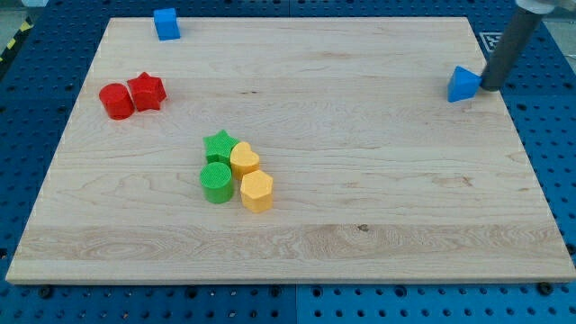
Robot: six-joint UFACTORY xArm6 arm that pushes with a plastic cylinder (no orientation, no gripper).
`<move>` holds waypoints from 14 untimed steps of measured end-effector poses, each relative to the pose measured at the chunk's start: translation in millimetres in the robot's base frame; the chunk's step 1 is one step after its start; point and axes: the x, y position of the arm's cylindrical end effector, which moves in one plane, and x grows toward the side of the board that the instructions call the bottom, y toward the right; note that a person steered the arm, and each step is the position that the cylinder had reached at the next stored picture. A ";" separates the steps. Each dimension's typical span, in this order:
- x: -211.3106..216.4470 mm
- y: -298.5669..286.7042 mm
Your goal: Slide the blue triangle closer to the red star
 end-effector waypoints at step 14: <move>13.4 -325.7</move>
